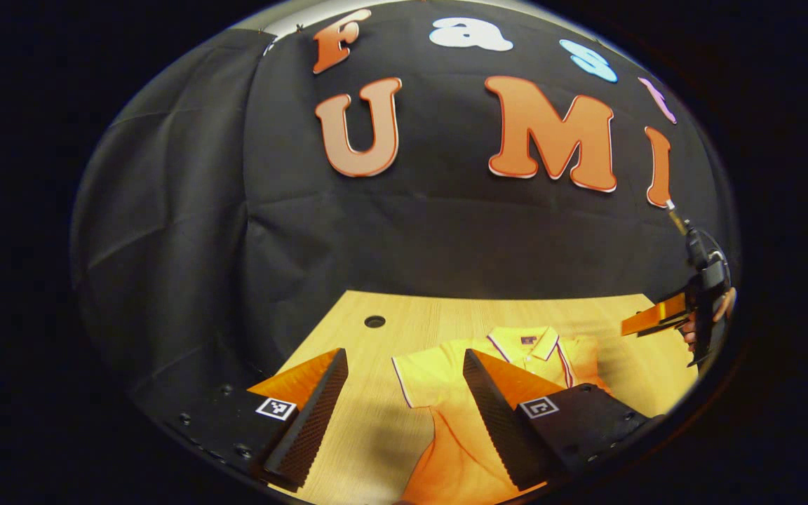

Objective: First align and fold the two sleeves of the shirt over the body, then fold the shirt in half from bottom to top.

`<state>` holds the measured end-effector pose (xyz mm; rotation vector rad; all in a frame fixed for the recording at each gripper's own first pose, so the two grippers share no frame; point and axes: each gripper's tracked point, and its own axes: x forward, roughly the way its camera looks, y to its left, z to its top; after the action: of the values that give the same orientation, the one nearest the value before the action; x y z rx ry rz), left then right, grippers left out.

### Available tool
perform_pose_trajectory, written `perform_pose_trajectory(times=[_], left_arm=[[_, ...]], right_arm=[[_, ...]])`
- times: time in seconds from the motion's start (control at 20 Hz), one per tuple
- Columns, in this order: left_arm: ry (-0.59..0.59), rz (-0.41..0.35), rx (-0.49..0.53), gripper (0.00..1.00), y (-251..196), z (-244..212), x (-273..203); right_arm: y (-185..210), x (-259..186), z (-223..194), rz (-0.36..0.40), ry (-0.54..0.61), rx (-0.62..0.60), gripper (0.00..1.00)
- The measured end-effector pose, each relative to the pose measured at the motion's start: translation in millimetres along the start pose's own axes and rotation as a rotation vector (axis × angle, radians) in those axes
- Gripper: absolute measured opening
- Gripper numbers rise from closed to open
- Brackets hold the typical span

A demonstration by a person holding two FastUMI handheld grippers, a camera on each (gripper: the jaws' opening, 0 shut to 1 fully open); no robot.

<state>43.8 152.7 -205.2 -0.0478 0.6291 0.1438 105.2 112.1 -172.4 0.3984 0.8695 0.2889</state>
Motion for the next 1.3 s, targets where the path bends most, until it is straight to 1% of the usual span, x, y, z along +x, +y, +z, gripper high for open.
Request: perform_pose_trajectory(times=[0.1, 0.2, 0.35, 0.5, 0.6, 0.75, 0.85, 0.95, 1.15, 1.2, 1.3], left_arm=[[0.083, -0.037, -0.011, 0.99, -2, -12, 24], [0.163, -0.065, -0.015, 1.00, -4, -18, 45], [0.271, -0.099, -0.001, 0.99, -9, -19, 74], [0.390, -0.135, -0.022, 0.99, -12, -22, 105], [0.478, -0.124, -0.015, 1.00, -4, -25, 129], [0.585, -0.107, -0.003, 0.99, -9, -45, 158], [0.667, -0.114, 0.013, 0.99, -17, -61, 173], [0.747, -0.096, 0.047, 0.99, -17, -77, 185], [0.837, -0.073, 0.114, 0.99, -16, -101, 202], [0.850, -0.065, 0.120, 0.97, -15, -102, 206], [0.866, -0.058, 0.118, 0.86, -16, -101, 211]], right_arm=[[-14, -31, 2, -0.053, -0.082, 0.032, 0.94], [-30, -66, 4, -0.107, -0.166, 0.065, 0.97], [-59, -118, -3, -0.221, -0.289, 0.089, 0.97], [-81, -169, -15, -0.324, -0.365, 0.123, 0.97], [-89, -197, -22, -0.379, -0.408, 0.143, 0.97], [-96, -241, -39, -0.462, -0.467, 0.141, 0.98], [-98, -263, -48, -0.510, -0.488, 0.122, 0.98], [-105, -279, -64, -0.572, -0.489, 0.107, 0.99], [-112, -302, -93, -0.637, -0.459, 0.124, 0.99], [-112, -307, -94, -0.643, -0.463, 0.129, 0.99], [-111, -310, -95, -0.650, -0.469, 0.135, 0.99]])
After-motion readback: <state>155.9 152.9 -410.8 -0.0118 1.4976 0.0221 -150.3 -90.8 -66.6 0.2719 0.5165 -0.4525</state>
